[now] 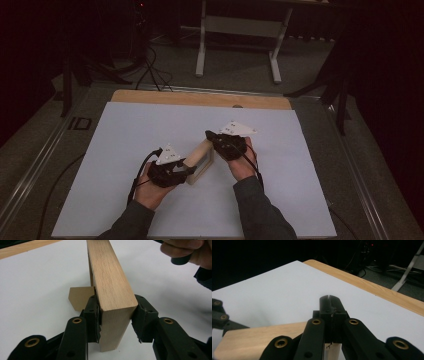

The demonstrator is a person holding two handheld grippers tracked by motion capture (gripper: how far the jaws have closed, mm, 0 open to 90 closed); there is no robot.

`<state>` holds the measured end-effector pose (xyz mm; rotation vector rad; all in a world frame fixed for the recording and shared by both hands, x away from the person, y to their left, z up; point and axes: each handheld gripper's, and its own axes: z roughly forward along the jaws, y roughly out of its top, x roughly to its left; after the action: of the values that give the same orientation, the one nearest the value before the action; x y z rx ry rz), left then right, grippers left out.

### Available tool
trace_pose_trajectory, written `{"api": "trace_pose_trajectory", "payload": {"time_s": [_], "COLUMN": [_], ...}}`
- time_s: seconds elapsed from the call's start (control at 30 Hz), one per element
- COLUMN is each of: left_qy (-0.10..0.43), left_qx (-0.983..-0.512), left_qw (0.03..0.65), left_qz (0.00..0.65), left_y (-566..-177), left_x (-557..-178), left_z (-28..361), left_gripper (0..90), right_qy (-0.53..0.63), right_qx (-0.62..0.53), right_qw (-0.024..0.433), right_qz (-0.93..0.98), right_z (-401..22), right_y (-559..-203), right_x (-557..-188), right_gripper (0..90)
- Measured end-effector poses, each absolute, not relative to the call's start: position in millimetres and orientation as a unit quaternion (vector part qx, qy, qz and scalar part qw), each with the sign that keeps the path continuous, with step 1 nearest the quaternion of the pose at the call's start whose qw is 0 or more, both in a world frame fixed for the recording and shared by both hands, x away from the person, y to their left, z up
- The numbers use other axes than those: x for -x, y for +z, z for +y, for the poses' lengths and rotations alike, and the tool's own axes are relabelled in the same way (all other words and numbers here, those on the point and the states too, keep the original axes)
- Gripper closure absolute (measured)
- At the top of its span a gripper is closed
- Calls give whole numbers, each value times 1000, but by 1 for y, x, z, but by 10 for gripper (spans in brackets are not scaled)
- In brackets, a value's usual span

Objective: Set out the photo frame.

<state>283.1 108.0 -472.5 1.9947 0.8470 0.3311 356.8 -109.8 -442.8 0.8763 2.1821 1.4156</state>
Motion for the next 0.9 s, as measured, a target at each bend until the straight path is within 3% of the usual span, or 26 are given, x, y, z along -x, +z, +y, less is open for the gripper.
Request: {"api": "trace_pose_trajectory", "payload": {"time_s": [0.9], "left_qy": [141], "left_qx": [-809], "left_qw": [456], "left_qz": [343], "left_y": [-473], "left_x": [-281], "left_z": [107], "left_gripper": [605], "right_qy": [463], "right_qx": [-311], "right_qw": [220], "right_qz": [800], "right_z": [-96], "right_y": [-453], "right_x": [-369], "right_gripper": [898]}}
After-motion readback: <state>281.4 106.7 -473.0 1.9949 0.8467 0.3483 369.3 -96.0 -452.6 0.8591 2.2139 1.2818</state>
